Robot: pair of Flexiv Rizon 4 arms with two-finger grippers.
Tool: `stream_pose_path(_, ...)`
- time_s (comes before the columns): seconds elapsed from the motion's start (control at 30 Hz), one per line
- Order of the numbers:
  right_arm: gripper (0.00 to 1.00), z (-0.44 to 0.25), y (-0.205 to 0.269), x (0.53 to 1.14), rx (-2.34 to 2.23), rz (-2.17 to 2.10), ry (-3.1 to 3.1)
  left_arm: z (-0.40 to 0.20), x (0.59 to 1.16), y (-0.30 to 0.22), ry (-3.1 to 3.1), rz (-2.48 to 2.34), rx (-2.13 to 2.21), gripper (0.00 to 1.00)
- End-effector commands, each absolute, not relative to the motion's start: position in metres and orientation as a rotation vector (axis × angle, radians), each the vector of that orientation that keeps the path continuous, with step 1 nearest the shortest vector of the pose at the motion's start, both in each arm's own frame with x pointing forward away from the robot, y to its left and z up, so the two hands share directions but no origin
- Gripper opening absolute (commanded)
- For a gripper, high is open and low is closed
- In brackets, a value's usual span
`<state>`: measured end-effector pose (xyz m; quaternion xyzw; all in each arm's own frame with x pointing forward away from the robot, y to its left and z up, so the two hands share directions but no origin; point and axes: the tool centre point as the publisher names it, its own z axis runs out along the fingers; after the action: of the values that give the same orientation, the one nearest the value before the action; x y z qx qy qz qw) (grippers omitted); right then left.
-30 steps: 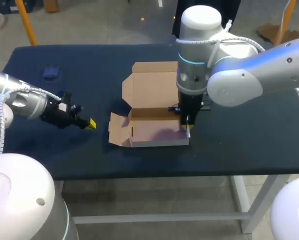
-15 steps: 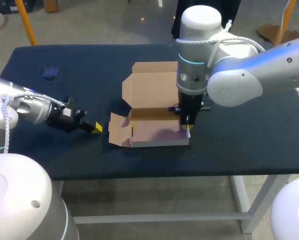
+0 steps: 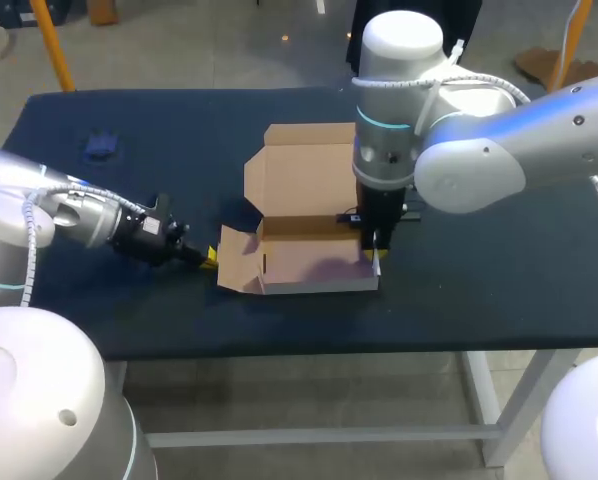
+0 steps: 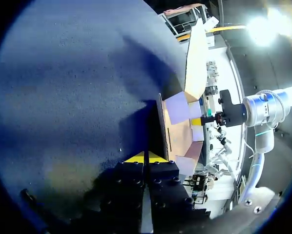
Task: Assemble the packaging by folding the flat box into shape, placing the metal phone stand inside, and closing the box properly
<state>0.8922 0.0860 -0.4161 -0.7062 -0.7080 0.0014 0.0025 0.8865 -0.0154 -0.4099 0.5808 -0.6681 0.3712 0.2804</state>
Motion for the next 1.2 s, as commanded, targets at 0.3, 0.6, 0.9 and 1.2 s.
stream_pose_path(0.3,0.00,-0.415,0.086,0.892,-2.215,0.008,-2.221,-0.401,0.887,-0.028,-1.800,1.002,1.508,0.00)
stream_pose_path(0.6,0.00,-0.415,0.086,0.892,-2.215,0.008,-2.221,-0.384,0.882,-0.043,-1.819,1.009,1.478,0.00)
stream_pose_path(0.9,0.00,-0.415,0.086,0.892,-2.215,0.008,-2.221,-0.378,0.884,-0.054,-1.797,1.012,1.468,0.00)
stream_pose_path(1.2,0.00,-0.415,0.086,0.892,-2.215,0.008,-2.221,-0.379,0.886,-0.062,-1.743,1.041,1.449,0.05)
